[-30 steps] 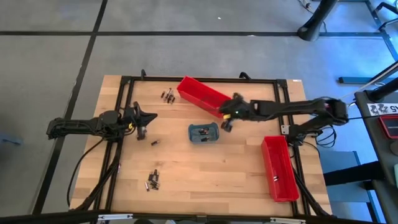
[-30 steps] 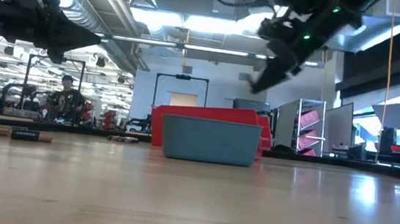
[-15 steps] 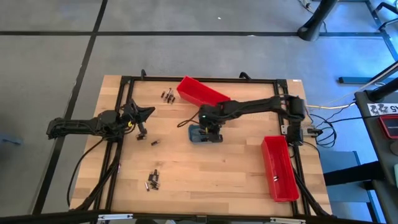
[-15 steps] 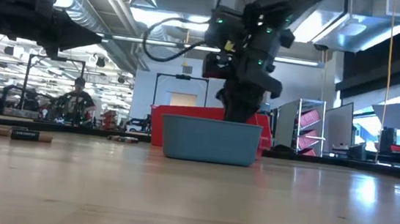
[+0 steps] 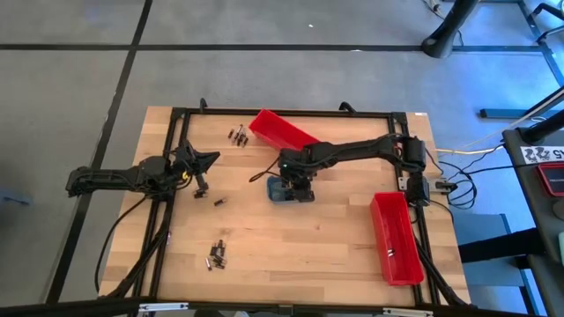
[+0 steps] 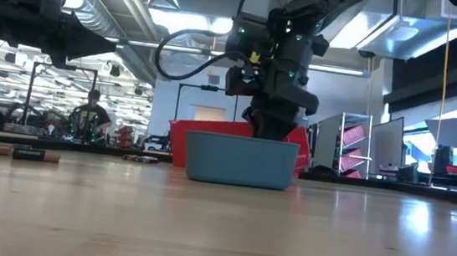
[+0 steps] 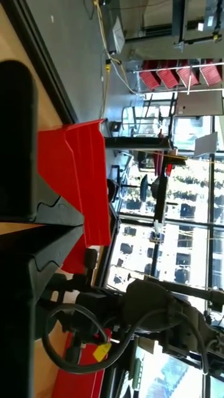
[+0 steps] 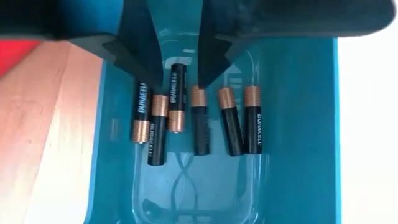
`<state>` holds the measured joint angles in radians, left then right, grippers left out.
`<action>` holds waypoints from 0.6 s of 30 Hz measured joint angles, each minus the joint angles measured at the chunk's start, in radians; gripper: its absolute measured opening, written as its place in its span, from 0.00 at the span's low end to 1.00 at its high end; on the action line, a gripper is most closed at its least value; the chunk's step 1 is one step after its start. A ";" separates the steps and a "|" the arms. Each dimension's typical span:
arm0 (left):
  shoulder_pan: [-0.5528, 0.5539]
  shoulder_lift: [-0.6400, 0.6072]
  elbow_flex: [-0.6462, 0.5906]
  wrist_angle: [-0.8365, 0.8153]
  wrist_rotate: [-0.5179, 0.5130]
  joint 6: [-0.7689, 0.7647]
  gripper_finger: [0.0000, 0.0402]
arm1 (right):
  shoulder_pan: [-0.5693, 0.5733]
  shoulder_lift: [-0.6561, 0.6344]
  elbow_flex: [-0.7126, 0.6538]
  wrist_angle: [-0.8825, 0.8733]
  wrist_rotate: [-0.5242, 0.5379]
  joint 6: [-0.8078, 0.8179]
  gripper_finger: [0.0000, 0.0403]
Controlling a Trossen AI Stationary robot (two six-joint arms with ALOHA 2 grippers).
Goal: Sort batteries
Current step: Put the black battery into the blue bin, then adjust the top red bin
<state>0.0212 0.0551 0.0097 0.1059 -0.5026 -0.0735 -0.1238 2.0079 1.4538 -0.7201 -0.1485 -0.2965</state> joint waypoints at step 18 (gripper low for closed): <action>0.000 0.000 0.000 -0.021 0.000 -0.011 0.00 | -0.052 -0.053 0.254 -0.129 0.359 0.339 0.34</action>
<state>0.0212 0.0551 0.0097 0.0853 -0.5026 -0.0844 -0.1754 1.9547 1.7077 -0.8486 0.2108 0.0425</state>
